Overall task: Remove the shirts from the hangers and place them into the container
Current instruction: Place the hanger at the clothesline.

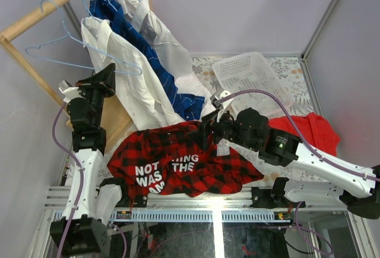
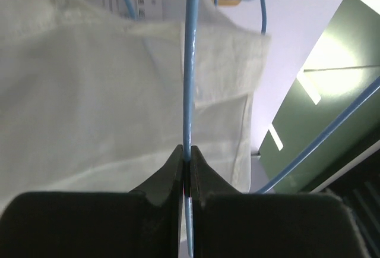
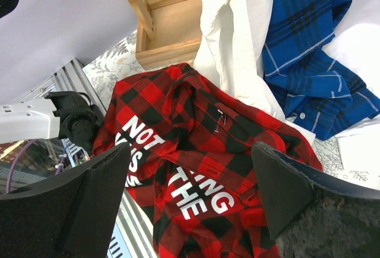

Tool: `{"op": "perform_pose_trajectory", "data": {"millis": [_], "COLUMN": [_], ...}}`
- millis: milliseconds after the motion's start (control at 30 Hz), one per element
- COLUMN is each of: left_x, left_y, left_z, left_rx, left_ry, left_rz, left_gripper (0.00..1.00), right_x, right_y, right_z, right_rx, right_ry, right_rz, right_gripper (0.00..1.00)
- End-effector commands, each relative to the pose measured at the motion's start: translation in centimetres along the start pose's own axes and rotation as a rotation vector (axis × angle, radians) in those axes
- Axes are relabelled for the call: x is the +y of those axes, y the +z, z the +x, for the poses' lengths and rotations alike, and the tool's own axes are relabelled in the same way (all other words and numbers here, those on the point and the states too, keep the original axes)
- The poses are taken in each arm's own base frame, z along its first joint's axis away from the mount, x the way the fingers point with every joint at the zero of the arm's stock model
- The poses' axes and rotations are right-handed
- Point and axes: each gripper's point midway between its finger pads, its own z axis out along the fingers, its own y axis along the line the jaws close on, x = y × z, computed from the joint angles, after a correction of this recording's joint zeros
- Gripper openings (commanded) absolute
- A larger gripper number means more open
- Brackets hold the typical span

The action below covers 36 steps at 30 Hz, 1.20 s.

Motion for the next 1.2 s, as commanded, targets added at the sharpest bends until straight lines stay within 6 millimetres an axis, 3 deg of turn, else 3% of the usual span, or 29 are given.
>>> {"op": "perform_pose_trajectory", "data": {"millis": [0,167,333,567,600,667,733,833,900,967,1167], "left_x": [-4.5,-5.2,-2.6,0.1,0.5,1.5,2.8,4.2,5.1,5.8,7.8], "left_y": [0.6,1.2,1.2,-0.8,-1.2,-1.7,-2.1,-2.9,-3.3,-3.7,-4.9], "left_z": [-0.9,-2.3,-3.1,-2.5,-2.5,-2.2,-1.9,-1.5,-1.2,-0.7,-0.1], "left_rx": [0.055,0.066,0.085,0.063,0.058,0.071,0.090,0.111,0.131,0.159,0.198], "left_ry": [-0.060,-0.078,-0.164,-0.048,-0.043,-0.025,-0.019,-0.023,-0.002,0.042,0.185], "left_rz": [0.148,0.156,0.141,0.023,0.011,-0.019,-0.042,-0.051,-0.077,-0.094,-0.171], "left_gripper": [0.00,0.00,0.00,0.00,0.04,0.26,0.33,0.74,0.91,1.00,1.00], "right_x": [0.3,0.3,0.5,0.0,0.0,0.2,0.3,-0.2,-0.8,-1.3,-3.0], "right_y": [-0.7,-0.6,-0.1,0.7,0.9,1.3,1.8,2.5,3.2,3.8,6.6], "right_z": [-2.3,-2.1,-2.0,-1.3,-1.2,-1.2,-1.0,-0.2,1.0,2.1,7.1], "right_rx": [-0.063,-0.061,-0.049,-0.028,-0.026,-0.026,-0.020,0.004,0.041,0.086,0.265], "right_ry": [-0.007,-0.003,-0.005,-0.018,-0.018,-0.017,-0.017,-0.028,-0.038,-0.046,-0.061], "right_rz": [-0.002,-0.001,-0.007,0.019,0.020,0.008,0.004,0.027,0.053,0.083,0.168], "right_gripper": [0.90,0.90,0.90,0.91,0.91,0.91,0.91,0.91,0.92,0.93,0.98]}}
